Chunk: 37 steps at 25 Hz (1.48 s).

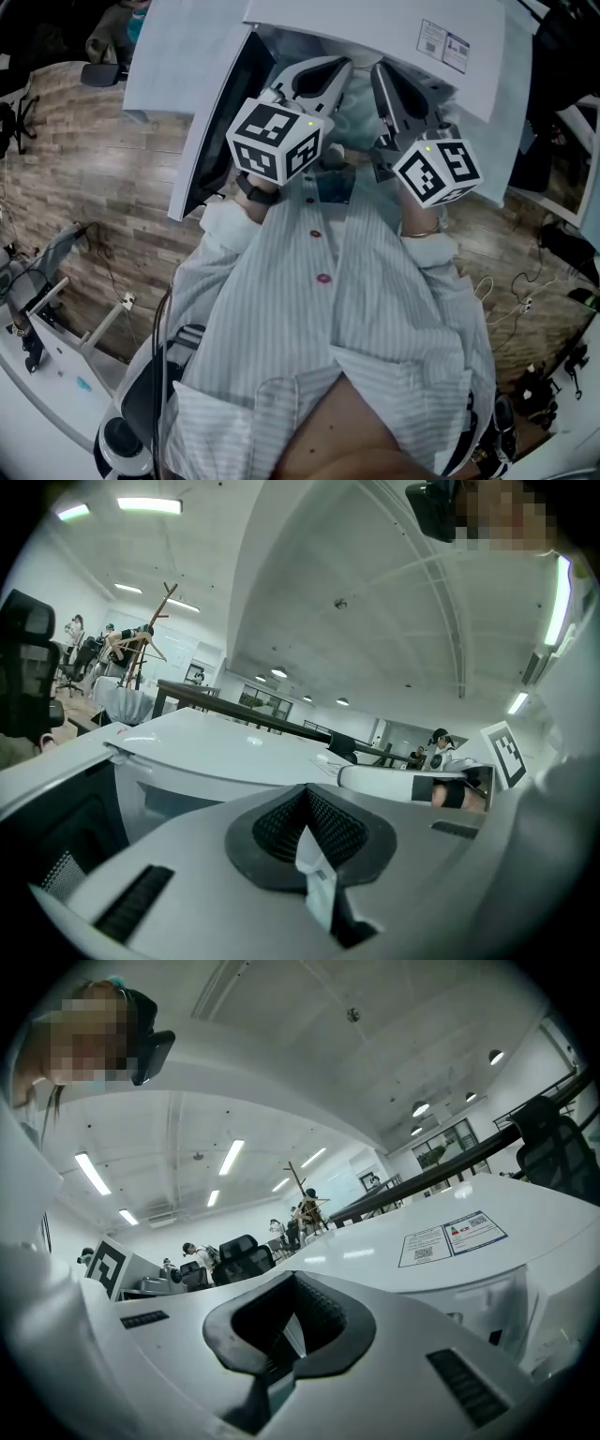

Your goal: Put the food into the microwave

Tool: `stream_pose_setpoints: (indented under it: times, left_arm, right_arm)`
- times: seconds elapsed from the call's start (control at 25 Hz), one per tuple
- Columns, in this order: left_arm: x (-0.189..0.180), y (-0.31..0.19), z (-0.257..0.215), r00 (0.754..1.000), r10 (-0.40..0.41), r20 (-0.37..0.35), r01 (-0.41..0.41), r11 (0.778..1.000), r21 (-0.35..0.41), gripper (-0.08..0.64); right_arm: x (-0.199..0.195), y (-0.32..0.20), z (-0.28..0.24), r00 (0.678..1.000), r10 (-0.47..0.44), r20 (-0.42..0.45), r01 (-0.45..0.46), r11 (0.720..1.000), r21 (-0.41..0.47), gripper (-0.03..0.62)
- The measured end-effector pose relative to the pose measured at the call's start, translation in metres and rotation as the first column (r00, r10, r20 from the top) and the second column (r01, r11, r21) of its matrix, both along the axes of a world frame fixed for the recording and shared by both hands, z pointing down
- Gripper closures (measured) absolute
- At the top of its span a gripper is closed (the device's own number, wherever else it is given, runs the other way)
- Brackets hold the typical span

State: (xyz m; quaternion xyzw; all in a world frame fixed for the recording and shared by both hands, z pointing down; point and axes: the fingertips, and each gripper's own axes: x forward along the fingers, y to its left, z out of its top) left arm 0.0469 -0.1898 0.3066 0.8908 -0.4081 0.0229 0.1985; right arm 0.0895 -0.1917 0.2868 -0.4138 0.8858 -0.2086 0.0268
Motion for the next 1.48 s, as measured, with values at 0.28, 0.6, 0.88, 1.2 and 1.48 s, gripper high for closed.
stream_pose_setpoints:
  times: [0.28, 0.6, 0.88, 1.2, 1.48]
  left_arm:
    - [-0.003, -0.001, 0.003, 1.0, 0.0, 0.003, 0.0, 1.0, -0.009, 0.552]
    - [-0.004, -0.003, 0.007, 1.0, 0.008, 0.006, -0.008, 1.0, -0.017, 0.551]
    - [-0.006, -0.001, 0.009, 1.0, 0.004, 0.002, -0.004, 1.0, -0.026, 0.551]
    - [-0.007, -0.003, 0.011, 1.0, 0.004, -0.002, -0.004, 0.999, -0.037, 0.551]
    - [-0.004, -0.012, -0.002, 0.997, 0.073, -0.019, -0.074, 0.997, -0.015, 0.551]
  right_arm:
    - [-0.007, -0.002, 0.001, 1.0, -0.013, 0.0, 0.013, 1.0, -0.007, 0.56]
    - [-0.011, -0.003, 0.004, 1.0, -0.024, -0.013, 0.024, 1.0, -0.02, 0.56]
    - [-0.013, -0.001, 0.009, 1.0, -0.026, -0.008, 0.026, 0.999, -0.034, 0.56]
    - [-0.013, -0.001, 0.013, 0.999, -0.034, 0.005, 0.034, 0.998, -0.054, 0.56]
    - [-0.006, -0.001, 0.011, 1.0, -0.025, 0.003, 0.025, 0.998, -0.055, 0.56]
